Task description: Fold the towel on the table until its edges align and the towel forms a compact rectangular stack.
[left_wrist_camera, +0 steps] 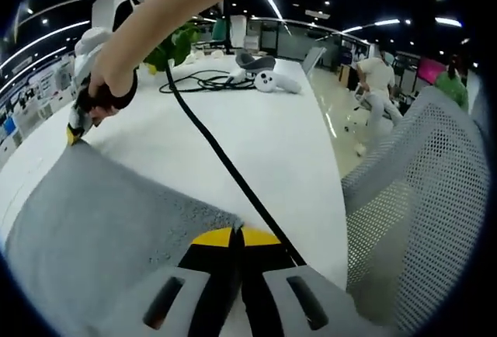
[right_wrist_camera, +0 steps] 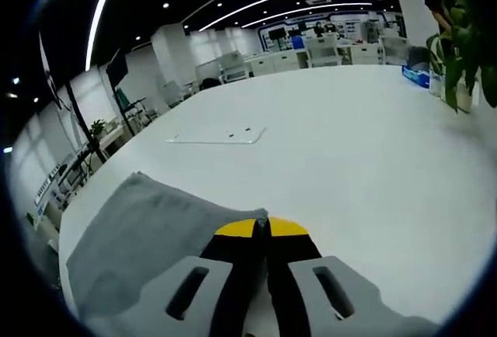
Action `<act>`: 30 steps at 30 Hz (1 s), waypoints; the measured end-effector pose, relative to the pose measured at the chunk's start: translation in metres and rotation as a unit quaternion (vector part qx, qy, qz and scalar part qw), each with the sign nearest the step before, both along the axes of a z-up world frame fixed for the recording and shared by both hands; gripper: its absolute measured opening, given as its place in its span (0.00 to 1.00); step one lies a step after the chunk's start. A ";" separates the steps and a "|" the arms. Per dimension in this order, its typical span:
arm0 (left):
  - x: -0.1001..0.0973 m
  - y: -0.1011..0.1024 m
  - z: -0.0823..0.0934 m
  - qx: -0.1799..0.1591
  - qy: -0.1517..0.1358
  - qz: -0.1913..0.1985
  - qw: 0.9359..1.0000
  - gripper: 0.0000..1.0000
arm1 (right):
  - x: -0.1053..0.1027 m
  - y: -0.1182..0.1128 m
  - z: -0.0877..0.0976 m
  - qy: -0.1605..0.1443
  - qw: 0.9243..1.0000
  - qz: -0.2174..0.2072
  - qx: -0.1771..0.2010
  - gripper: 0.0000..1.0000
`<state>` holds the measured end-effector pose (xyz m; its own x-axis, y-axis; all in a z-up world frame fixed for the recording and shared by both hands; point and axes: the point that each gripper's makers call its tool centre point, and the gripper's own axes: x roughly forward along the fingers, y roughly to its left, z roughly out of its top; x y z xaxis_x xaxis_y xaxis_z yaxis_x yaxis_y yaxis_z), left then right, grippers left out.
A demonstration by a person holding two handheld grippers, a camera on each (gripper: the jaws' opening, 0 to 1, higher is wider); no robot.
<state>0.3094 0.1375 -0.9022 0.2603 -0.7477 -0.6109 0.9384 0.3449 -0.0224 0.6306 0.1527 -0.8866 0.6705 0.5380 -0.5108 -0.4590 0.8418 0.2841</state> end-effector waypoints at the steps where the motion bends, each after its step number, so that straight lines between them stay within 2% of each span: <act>1: 0.000 0.000 0.002 -0.004 0.001 0.002 1.000 0.02 | 0.002 0.000 0.001 0.000 1.000 -0.001 0.003 0.01; 2: 0.001 0.000 0.003 -0.010 0.006 0.006 1.000 0.02 | 0.004 0.000 0.002 0.000 1.000 0.000 0.004 0.01; 3: 0.001 0.000 0.007 -0.029 0.024 0.023 0.999 0.02 | 0.004 0.001 0.004 -0.001 1.000 0.000 0.005 0.01; 11: 0.007 0.009 0.026 -0.062 0.027 0.055 0.996 0.02 | 0.008 0.008 0.014 -0.013 1.000 0.011 0.013 0.01; 13: 0.009 0.012 0.031 -0.085 0.043 0.081 0.992 0.02 | 0.008 0.010 0.017 -0.014 1.000 0.013 0.016 0.01; 18: 0.014 0.027 0.044 -0.100 0.040 0.106 0.988 0.02 | 0.008 0.015 0.036 -0.015 0.999 0.015 0.038 0.01; 20: 0.013 0.030 0.050 -0.110 0.047 0.118 0.986 0.02 | 0.005 0.018 0.038 -0.017 0.999 0.021 0.038 0.01; 22: 0.009 0.032 0.058 -0.116 0.042 0.118 0.985 0.02 | 0.001 0.023 0.045 -0.020 0.999 0.025 0.038 0.01; 24: 0.007 0.033 0.062 -0.119 0.038 0.118 0.985 0.02 | 0.002 0.022 0.043 -0.022 0.999 0.023 0.043 0.01; 30: 0.001 0.037 0.070 -0.119 0.033 0.109 0.986 0.02 | 0.005 0.028 0.056 -0.027 0.998 0.022 0.049 0.01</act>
